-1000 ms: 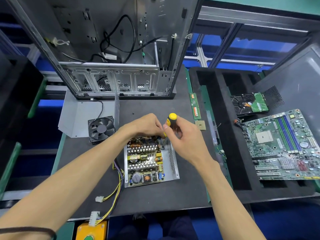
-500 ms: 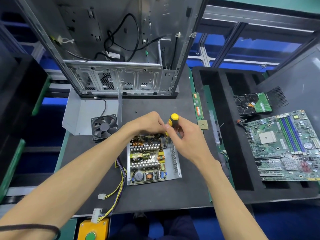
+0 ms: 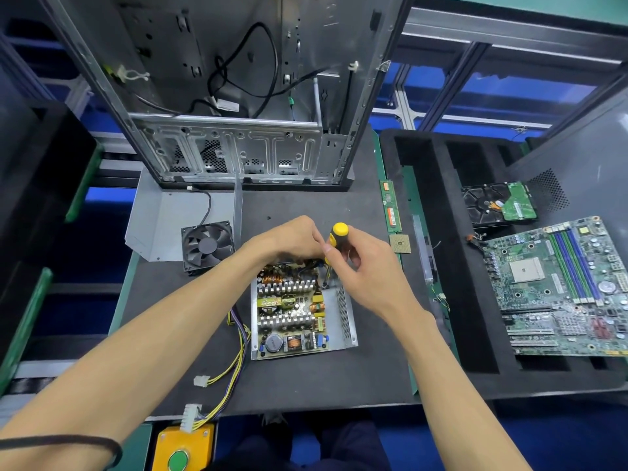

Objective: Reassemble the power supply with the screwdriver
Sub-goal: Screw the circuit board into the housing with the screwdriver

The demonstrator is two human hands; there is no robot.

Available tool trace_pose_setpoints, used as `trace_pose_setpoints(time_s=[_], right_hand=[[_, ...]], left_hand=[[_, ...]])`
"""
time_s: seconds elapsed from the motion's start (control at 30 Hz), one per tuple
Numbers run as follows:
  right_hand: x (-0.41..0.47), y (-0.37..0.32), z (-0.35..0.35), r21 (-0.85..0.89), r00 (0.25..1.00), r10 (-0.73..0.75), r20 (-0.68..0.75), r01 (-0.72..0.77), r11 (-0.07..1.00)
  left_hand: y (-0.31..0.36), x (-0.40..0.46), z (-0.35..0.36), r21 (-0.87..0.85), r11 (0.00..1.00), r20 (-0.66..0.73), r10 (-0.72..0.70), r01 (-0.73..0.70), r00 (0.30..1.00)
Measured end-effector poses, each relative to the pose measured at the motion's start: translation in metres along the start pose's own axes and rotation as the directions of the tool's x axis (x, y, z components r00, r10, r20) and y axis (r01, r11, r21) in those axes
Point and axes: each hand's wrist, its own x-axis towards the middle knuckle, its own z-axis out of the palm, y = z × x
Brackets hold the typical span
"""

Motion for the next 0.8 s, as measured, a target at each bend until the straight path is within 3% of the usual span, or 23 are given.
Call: trace_pose_setpoints(time_s=[0.4, 0.8], right_hand=[[-0.0017, 0.0037, 0.0007, 0.031, 0.999, 0.005, 0.036, -0.007, 0.999], [0.0028, 0.0007, -0.0042, -0.017, 0.995, -0.018, 0.100, 0.020, 1.000]], left_hand=[[0.0022, -0.0026, -0.0016, 0.019, 1.000, 0.014, -0.007, 0.007, 1.000], [0.0063, -0.0071, 0.0001, -0.072, 0.997, -0.019, -0.015, 0.014, 1.000]])
